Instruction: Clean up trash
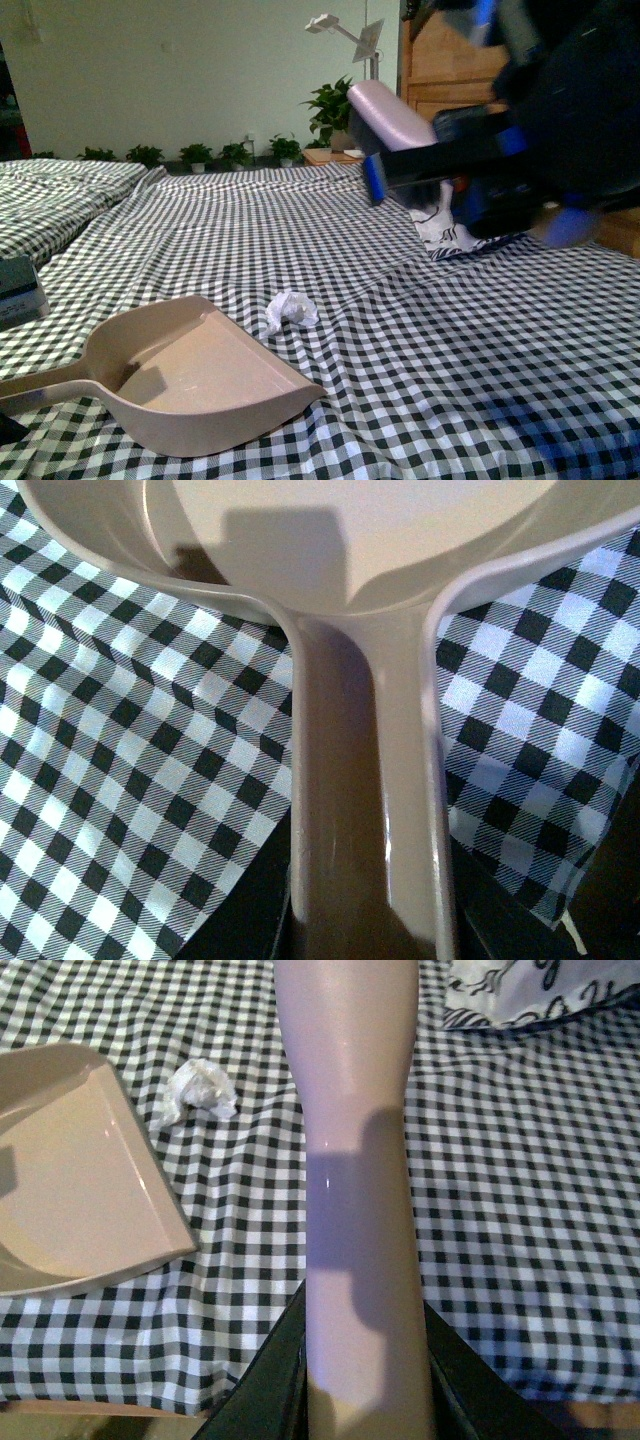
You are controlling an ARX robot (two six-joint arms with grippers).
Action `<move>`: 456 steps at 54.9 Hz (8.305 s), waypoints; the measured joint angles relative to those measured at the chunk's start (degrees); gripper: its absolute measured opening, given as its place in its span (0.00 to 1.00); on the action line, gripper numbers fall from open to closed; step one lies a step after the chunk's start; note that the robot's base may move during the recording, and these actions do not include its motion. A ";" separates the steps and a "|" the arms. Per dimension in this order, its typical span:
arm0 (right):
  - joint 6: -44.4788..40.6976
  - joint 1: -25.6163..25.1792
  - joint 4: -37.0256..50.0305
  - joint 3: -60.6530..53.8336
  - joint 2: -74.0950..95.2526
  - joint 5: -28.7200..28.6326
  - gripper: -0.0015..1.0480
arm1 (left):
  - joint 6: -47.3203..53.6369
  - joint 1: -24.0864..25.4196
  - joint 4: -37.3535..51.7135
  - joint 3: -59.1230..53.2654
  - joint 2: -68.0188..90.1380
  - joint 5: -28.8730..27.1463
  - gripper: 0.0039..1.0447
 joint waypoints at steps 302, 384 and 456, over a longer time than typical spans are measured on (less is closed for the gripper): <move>5.79 -48.22 -17.86 0.17 -40.44 -43.60 0.19 | -58.40 -11.93 52.85 -6.86 -13.03 -37.62 0.24; 6.69 -40.52 -17.29 -0.98 -43.58 -39.74 0.19 | -58.21 -15.87 52.41 -26.82 -31.87 -43.76 0.24; 6.69 -40.50 -17.29 -0.98 -43.58 -39.74 0.19 | -58.23 -15.85 52.41 -26.84 -31.87 -43.74 0.24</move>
